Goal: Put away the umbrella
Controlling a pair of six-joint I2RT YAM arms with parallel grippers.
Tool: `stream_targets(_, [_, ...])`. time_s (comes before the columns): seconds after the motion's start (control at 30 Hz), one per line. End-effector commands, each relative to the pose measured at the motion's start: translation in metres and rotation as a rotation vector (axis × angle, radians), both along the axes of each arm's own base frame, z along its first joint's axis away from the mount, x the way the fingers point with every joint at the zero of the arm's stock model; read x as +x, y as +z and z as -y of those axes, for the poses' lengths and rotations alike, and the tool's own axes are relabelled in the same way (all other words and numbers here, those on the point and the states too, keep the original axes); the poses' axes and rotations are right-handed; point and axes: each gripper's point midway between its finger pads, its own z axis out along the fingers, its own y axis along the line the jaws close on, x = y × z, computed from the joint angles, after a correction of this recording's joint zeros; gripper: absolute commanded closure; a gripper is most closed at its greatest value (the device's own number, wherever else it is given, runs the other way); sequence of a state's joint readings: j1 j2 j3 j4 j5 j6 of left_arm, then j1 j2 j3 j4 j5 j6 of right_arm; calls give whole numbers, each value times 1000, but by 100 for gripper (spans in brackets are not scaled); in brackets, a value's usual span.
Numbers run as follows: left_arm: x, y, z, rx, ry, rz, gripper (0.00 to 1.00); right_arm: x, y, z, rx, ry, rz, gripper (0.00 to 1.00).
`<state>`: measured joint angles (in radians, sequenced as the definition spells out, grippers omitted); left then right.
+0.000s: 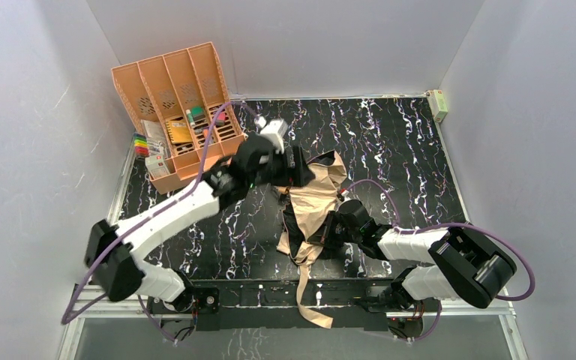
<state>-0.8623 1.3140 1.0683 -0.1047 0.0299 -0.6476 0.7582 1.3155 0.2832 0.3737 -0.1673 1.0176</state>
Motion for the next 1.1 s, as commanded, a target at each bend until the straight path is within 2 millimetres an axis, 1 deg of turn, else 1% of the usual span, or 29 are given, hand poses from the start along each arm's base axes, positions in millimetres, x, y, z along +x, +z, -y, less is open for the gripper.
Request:
stream_targets(0.0, [36, 0, 11, 188, -112, -9, 17, -17, -55, 52, -276, -52, -69, 100])
stream_targets(0.03, [47, 14, 22, 203, -144, 26, 16, -17, -55, 53, -276, -52, -67, 100])
stream_targets(0.07, [53, 1, 26, 263, -178, 19, 15, -17, -55, 53, -277, -51, -66, 100])
stream_targets(0.1, [61, 7, 34, 283, -213, 49, 14, -17, -55, 53, -277, -53, -65, 100])
stream_targets(0.23, [83, 1, 51, 415, -311, 160, 5, -18, -55, 54, -278, -48, -66, 100])
stream_targets(0.3, [91, -1, 58, 508, -339, 225, 4, -18, -55, 54, -277, -48, -67, 100])
stream_targets(0.33, [95, -7, 61, 576, -354, 260, 4, -19, -56, 54, -277, -47, -67, 100])
stream_targets(0.43, [99, -7, 76, 709, -393, 372, 4, -20, -56, 55, -277, -48, -71, 100])
stream_targets(0.57, [108, -8, 89, 783, -385, 446, 7, -20, -56, 54, -276, -42, -74, 100])
stream_targets(0.67, [112, -13, 91, 878, -380, 503, 10, -21, -56, 54, -274, -39, -74, 100])
stream_targets(0.8, [112, -20, 91, 940, -381, 526, 17, -21, -56, 53, -276, -34, -76, 100])
stream_targets(0.9, [115, -25, 83, 1007, -364, 548, 23, -22, -58, 53, -275, -30, -80, 100])
stream_targets(1.07, [123, -24, 71, 1084, -322, 580, 26, -22, -59, 51, -269, -23, -88, 100])
